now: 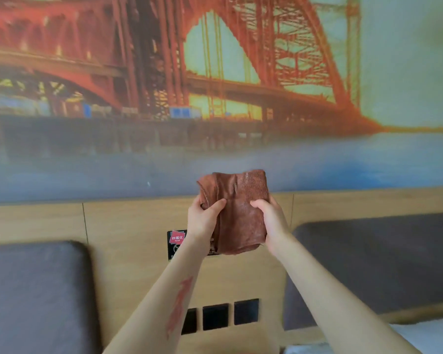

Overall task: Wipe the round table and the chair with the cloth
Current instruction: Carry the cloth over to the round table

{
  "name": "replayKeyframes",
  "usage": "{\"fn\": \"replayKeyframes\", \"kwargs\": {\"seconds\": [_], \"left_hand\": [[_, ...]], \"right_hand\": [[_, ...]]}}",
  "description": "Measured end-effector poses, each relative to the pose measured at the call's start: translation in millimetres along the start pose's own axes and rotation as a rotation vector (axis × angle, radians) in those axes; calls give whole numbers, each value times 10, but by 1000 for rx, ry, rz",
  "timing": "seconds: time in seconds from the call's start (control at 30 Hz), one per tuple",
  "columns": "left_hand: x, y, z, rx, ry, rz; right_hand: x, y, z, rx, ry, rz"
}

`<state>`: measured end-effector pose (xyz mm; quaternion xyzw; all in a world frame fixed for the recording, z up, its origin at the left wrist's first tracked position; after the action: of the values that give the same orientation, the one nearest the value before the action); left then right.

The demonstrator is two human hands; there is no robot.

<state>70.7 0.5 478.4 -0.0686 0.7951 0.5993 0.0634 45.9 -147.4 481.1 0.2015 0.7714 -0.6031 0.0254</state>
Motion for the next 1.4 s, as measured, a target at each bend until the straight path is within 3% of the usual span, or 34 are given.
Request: {"fn": "replayKeyframes", "kwargs": {"seconds": [0.23,0.63,0.97,1.2,1.4], "left_hand": [[125,439,-213,27,-49,-66],[415,500,-697,112,-129,-84],[789,612,-872,200,-344,-95],[953,521,-978,285,-457,-104],[1215,483,-1286,350,-592,-73]], "right_hand": [[86,-491,-7,-3,1,68],[309,-829,444,-37,32,120],[612,-897,714,-309,-28,100],[856,-991,910,-251,-2,155],[1230,-1213,1217,-184,124,247]]}}
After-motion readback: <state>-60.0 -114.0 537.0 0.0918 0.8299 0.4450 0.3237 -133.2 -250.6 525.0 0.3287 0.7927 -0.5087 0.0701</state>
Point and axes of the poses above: each hand's wrist, its own x-axis away from the middle knuckle, its own z-axis out of the back of the hand, y = z × x, the point moved 7 cm from there along -x, towards the middle knuckle, and after that the axes turned 4 degrees about z, right-handed, at the moved point
